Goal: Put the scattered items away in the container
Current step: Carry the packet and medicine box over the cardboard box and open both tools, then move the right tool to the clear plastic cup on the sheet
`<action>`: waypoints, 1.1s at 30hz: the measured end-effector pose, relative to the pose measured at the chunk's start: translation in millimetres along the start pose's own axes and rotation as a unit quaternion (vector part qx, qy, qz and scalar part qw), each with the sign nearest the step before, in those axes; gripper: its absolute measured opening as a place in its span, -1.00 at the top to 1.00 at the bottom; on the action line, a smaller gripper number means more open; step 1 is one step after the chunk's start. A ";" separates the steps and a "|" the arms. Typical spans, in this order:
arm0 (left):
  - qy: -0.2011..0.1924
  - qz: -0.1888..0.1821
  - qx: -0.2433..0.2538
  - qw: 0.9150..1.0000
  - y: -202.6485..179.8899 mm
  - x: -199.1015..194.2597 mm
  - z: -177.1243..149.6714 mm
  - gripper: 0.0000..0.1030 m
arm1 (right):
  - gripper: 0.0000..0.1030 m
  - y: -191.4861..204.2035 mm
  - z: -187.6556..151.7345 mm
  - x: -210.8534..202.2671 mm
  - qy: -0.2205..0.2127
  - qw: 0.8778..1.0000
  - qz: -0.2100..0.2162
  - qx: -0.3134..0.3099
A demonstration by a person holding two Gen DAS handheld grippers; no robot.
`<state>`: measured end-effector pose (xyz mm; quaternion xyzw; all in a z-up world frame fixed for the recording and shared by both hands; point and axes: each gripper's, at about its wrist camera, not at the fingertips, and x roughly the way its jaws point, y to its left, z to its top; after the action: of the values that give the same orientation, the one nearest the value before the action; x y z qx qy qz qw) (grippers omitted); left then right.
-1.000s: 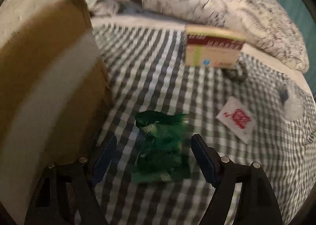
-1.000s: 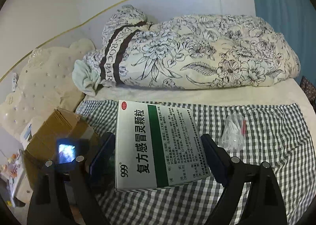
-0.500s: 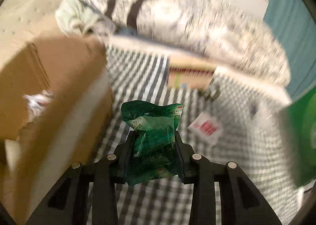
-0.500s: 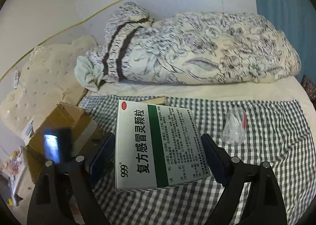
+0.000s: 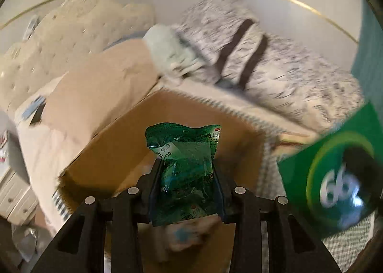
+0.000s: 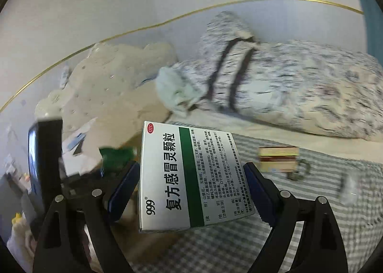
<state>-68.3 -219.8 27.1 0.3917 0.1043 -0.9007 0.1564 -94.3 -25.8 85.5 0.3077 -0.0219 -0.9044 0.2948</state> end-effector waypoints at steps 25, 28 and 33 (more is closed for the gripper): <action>-0.007 -0.005 0.004 1.000 17.9 -4.5 -16.5 -1.00 | -0.91 13.9 6.6 39.0 0.011 0.999 -0.006 0.049; -0.017 -0.006 0.011 1.000 0.0 -22.1 -20.7 -1.00 | -0.91 2.2 3.1 8.8 0.005 0.999 -0.025 0.039; -0.032 -0.010 0.035 0.999 -38.2 -54.7 -34.2 -1.00 | -0.94 -21.5 -14.3 -39.4 -0.001 0.996 -0.088 0.026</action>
<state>-23.9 -162.8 47.0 0.3671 0.0720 -0.9172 0.1368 -72.2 15.5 90.6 0.3149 -0.0181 -0.9264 0.2058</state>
